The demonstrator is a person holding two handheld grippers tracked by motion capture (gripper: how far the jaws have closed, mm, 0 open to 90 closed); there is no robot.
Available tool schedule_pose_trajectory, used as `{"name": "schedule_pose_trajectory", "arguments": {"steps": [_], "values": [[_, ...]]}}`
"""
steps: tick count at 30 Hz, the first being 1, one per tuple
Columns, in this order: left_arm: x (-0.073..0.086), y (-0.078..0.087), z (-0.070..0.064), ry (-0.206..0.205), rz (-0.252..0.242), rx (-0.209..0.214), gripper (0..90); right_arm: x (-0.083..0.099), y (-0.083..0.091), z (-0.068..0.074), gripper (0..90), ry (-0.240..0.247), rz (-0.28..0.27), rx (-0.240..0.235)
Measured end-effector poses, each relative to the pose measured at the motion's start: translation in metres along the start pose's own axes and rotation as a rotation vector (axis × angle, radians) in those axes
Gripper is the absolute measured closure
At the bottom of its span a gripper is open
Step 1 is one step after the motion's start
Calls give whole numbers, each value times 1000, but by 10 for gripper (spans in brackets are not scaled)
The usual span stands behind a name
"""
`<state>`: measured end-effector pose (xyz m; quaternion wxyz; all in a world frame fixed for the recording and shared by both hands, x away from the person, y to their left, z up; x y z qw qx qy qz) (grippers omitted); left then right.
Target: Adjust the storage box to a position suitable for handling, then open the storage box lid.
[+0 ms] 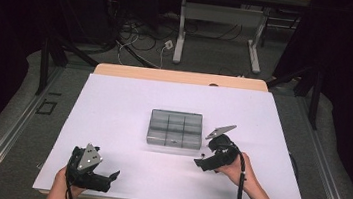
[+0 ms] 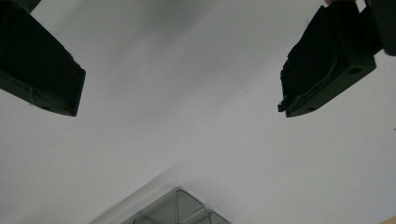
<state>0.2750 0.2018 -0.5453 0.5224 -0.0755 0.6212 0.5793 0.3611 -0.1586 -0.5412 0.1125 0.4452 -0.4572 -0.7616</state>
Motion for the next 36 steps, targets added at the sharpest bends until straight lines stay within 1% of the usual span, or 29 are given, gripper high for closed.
{"name": "schedule_pose_trajectory", "arguments": {"steps": [4,5,6,7,9,10,13,14,15,16,17,18,20,22,23,24,25,26,27,30,31,32,33,34,35,36], "values": [[0,0,1,-3,0,-3,2,-1,-2,3,107,13,4,-9],[0,-1,1,-3,-1,-4,2,-1,-4,5,88,19,-7,-15],[0,-1,1,-3,-1,-4,2,-1,-4,5,88,19,-7,-15],[-1,-1,1,-8,-1,-1,2,-1,-5,7,68,18,0,-23],[-1,-1,0,-7,5,6,1,-1,-6,8,58,17,3,-32],[-1,-1,0,-8,5,6,2,-1,-7,10,31,27,3,-39],[-1,0,1,-11,-1,1,1,-1,-9,12,18,32,-4,-48],[-1,0,1,-5,-5,1,1,-2,-9,13,15,22,-6,-56],[0,0,0,6,-5,5,1,-2,-10,12,9,34,-9,-57],[0,0,0,6,-6,6,1,-2,-11,13,4,35,-5,-61],[0,0,1,-2,-1,4,2,-2,-12,13,4,36,-4,-58],[0,0,1,-2,-3,3,1,-2,-13,13,4,41,-5,-60],[0,0,1,-2,-2,4,1,-2,-14,15,4,35,-7,-57],[0,0,1,-1,-1,7,2,-2,-14,15,5,44,-6,-61],[0,0,0,-3,-4,8,2,-2,-15,17,4,30,-11,-64],[0,0,0,-3,-4,8,1,-2,-15,17,4,30,-11,-64],[-1,0,0,-11,-3,4,1,-2,-16,17,2,46,-20,-79],[-1,0,0,-11,-3,4,1,-2,-16,17,2,46,-20,-79],[-1,1,-1,-6,0,8,1,-2,-17,19,2,38,-21,-96],[-1,1,-1,-7,1,6,1,-3,-18,21,1,36,-26,-97],[-1,0,0,-12,-1,1,1,-5,-20,23,1,36,-31,-111],[-1,0,0,-12,-1,1,1,-5,-20,23,1,36,-31,-111],[-1,-1,0,-12,-1,2,1,-7,-22,26,6,38,-41,-115],[-1,-1,0,-15,4,4,1,-8,-23,27,12,51,-44,-119],[-1,-1,-1,-14,2,5,1,-8,-24,29,44,47,-45,-111],[-1,-1,-1,-14,2,5,1,-8,-24,29,44,47,-45,-111]]}}
Point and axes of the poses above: each handheld gripper's, and its own axes: y roughly backward along the jaws, x roughly out of its underside, z roughly to its left, the point moved 4 cm from there along -y, roughly forward along the jaws, and after that the axes turned 8 degrees about -x, right-handed, at the moved point
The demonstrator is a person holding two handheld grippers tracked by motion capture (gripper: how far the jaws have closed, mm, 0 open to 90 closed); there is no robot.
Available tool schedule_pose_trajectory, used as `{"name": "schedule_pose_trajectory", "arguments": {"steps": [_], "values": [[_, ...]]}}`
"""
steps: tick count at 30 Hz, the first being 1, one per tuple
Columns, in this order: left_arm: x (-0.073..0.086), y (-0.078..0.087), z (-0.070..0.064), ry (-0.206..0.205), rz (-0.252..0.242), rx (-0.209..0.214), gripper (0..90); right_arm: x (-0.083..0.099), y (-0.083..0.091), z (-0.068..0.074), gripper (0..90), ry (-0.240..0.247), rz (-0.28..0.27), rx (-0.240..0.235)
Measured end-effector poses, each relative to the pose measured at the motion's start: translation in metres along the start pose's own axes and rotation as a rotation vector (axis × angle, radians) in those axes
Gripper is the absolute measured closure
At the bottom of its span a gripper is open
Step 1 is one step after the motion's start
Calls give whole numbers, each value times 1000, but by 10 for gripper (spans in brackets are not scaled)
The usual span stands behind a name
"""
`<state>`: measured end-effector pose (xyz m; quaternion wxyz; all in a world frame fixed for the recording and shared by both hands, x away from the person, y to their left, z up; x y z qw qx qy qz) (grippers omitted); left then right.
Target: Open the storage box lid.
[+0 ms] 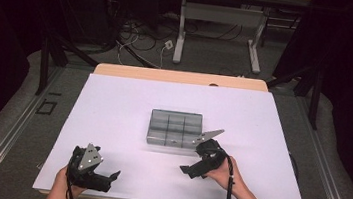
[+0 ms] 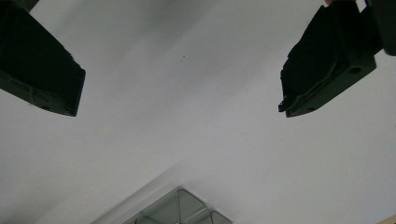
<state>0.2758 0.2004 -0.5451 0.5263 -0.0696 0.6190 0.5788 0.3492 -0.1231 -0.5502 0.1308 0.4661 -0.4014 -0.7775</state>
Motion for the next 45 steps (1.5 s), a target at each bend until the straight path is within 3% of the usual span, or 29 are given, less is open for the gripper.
{"name": "schedule_pose_trajectory", "arguments": {"steps": [1,6,13,20,23,26,30,31,38,45], "values": [[0,0,0,0,-2,-1,1,-3,-2,2,123,6,-17,8],[1,0,0,4,-7,5,1,-7,-7,5,210,11,-42,16],[0,-3,2,3,-12,6,2,-18,-17,9,408,-5,-83,38],[-3,-9,-2,3,-3,25,1,-22,-19,4,562,-2,-118,74],[-4,-7,-3,-3,-3,25,1,-23,-28,-3,636,-48,-137,84],[-5,-7,-3,-4,-15,21,1,-19,-34,-5,677,-51,-102,83],[-5,-9,-4,-6,-9,20,1,-19,-35,-7,718,-58,-128,106],[-4,-9,-4,-5,-8,20,1,-21,-34,-8,741,-49,-160,108],[-1,-6,-2,-4,-5,20,1,-25,-38,-7,776,-41,-173,110],[0,-5,0,-8,6,19,1,-24,-43,-8,796,-66,-175,102]]}}
Point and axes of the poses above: each handheld gripper's, and its own axes: y roughly backward along the jaws, x roughly out of its underside, z roughly to its left, the point moved 4 cm from there along -y, roughly forward along the jaws, and after that the axes turned 8 degrees about -x, right-handed, at the moved point
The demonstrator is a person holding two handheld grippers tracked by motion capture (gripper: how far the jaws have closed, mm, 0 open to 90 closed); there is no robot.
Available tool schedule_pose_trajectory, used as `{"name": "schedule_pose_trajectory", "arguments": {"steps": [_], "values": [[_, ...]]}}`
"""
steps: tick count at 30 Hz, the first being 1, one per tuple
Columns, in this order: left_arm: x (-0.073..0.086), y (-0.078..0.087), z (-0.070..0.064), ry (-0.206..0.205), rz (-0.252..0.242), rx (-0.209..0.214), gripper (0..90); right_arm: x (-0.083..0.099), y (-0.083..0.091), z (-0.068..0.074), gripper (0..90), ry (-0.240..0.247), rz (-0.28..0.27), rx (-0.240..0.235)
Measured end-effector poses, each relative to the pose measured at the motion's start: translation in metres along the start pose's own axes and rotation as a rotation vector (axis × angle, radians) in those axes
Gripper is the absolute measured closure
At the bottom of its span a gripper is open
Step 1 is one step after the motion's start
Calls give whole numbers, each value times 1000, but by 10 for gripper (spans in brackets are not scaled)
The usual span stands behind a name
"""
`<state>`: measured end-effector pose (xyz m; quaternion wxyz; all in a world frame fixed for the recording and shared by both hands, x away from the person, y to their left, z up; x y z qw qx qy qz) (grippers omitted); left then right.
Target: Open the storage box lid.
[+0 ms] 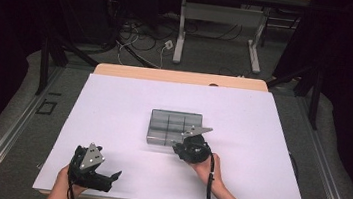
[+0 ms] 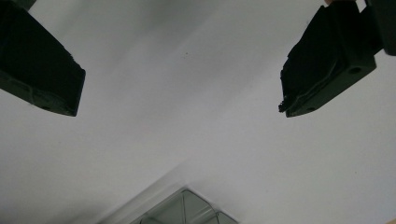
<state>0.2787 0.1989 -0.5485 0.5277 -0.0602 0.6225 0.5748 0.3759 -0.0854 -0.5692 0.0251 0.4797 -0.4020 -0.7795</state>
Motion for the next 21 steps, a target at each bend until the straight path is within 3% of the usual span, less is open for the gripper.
{"name": "schedule_pose_trajectory", "arguments": {"steps": [10,13,14,16,21], "values": [[1,-1,-2,8,0,6,2,1,1,-1,826,-21,-14,-4],[1,-2,-2,12,-2,11,2,2,1,-3,851,-43,-16,-20],[1,-1,-2,6,-5,0,2,3,2,-2,857,-73,-14,-16],[1,0,-2,0,12,12,2,3,1,-3,860,-61,-37,-8],[0,-1,-2,-11,3,10,2,3,1,-3,867,-66,-30,-12]]}}
Point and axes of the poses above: each handheld gripper's, and its own axes: y roughly backward along the jaws, x roughly out of its underside, z roughly to its left, the point moved 4 cm from there along -y, roughly forward along the jaws, and after that the axes turned 8 degrees about -x, right-handed, at the moved point
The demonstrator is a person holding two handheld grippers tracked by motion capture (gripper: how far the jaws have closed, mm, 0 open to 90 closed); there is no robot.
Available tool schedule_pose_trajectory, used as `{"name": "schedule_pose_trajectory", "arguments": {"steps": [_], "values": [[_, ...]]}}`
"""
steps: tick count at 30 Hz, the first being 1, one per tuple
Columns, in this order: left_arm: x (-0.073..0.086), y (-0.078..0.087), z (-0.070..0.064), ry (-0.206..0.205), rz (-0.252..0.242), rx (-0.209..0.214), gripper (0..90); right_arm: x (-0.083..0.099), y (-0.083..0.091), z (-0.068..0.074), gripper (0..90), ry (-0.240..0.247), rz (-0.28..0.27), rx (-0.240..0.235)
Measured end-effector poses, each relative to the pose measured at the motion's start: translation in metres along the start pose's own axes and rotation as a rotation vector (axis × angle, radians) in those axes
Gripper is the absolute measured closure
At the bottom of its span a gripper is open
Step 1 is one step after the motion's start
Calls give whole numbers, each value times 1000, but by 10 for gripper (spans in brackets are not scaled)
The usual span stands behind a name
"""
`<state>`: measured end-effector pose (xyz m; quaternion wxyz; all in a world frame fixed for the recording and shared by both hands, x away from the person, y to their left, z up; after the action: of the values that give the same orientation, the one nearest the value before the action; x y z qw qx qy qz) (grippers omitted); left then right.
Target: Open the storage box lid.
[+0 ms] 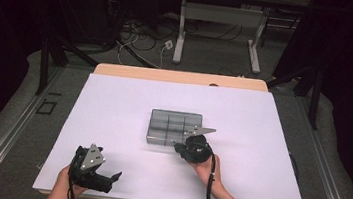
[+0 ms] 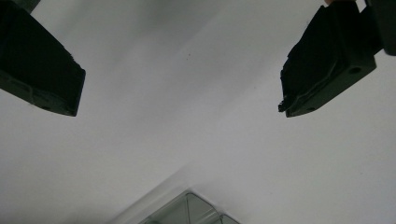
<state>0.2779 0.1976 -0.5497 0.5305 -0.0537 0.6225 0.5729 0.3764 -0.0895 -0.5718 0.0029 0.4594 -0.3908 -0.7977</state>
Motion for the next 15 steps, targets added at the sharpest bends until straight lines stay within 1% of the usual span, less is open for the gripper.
{"name": "schedule_pose_trajectory", "arguments": {"steps": [2,3,8,9,10,11,12,13,15], "values": [[0,1,0,3,4,2,2,0,0,0,867,-1,-1,1],[0,0,0,4,-2,-1,2,0,-1,1,866,5,-24,4],[-1,0,-1,4,-7,3,2,0,0,0,866,13,-25,4],[-1,-1,-1,6,-15,-6,2,-1,1,1,865,9,-35,1],[-1,-1,-1,6,-15,-6,2,-1,1,1,865,9,-35,1],[-1,-1,-1,1,-9,-5,2,-1,1,1,866,21,-57,-1],[-1,-1,-1,1,-9,-5,2,-1,1,1,866,21,-57,-1],[-1,-2,-1,0,-12,-8,2,-1,1,1,866,31,-35,8],[-1,-1,-1,4,-15,-7,2,-1,1,2,865,27,-38,12]]}}
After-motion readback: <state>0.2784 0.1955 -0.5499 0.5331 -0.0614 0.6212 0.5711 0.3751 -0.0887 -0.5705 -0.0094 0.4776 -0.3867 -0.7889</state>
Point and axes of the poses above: each handheld gripper's, and its own axes: y roughly backward along the jaws, x roughly out of its underside, z roughly to its left, the point moved 4 cm from there along -y, roughly forward along the jaws, and after that the axes turned 8 degrees about -x, right-handed, at the moved point
